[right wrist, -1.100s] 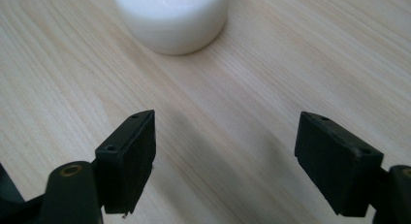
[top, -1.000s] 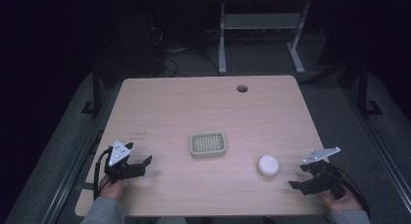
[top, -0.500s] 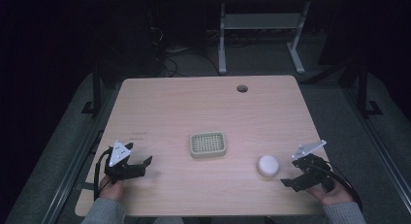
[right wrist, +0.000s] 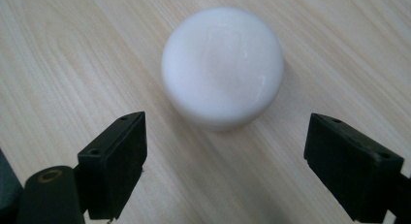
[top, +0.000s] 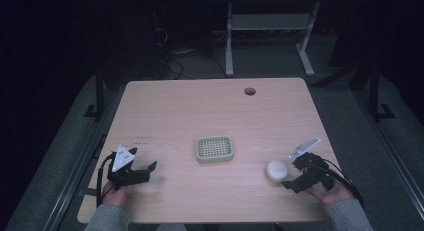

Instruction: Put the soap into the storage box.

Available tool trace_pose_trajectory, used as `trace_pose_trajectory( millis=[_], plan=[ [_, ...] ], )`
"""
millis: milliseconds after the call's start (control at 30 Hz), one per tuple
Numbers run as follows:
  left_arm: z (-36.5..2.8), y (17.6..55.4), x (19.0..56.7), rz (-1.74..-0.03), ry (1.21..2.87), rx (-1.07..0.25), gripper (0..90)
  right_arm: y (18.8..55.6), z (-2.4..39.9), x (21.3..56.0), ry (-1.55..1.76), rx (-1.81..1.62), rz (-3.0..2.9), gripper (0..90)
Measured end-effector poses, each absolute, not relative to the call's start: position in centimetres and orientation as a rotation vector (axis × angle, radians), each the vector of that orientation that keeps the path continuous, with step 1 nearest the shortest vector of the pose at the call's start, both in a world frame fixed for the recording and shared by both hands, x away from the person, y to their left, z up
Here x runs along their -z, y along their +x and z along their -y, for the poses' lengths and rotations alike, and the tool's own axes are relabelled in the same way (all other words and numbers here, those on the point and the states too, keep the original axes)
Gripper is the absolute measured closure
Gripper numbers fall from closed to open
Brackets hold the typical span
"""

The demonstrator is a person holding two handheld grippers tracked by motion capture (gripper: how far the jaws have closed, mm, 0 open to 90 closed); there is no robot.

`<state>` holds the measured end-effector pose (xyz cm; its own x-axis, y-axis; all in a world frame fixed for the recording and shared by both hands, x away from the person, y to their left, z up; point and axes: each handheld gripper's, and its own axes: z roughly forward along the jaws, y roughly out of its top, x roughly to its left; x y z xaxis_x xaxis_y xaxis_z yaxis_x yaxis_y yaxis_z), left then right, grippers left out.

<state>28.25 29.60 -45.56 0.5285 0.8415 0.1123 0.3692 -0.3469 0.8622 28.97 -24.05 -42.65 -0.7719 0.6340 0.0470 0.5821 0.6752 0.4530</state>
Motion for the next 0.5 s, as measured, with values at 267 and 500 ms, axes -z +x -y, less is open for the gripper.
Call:
trace_pose_trajectory(
  millis=[267, 500],
  plan=[
    [-29.9, 28.3, 45.5, -0.997, 1.918, -0.723, 12.8, 30.1, 22.9, 42.2, 0.991, -0.662, -2.797, 15.0],
    [-29.9, 28.2, 45.4, -0.996, 1.918, -0.724, 12.8, 31.1, 21.7, 42.1, 0.966, -0.606, -2.823, 14.9]
  ],
)
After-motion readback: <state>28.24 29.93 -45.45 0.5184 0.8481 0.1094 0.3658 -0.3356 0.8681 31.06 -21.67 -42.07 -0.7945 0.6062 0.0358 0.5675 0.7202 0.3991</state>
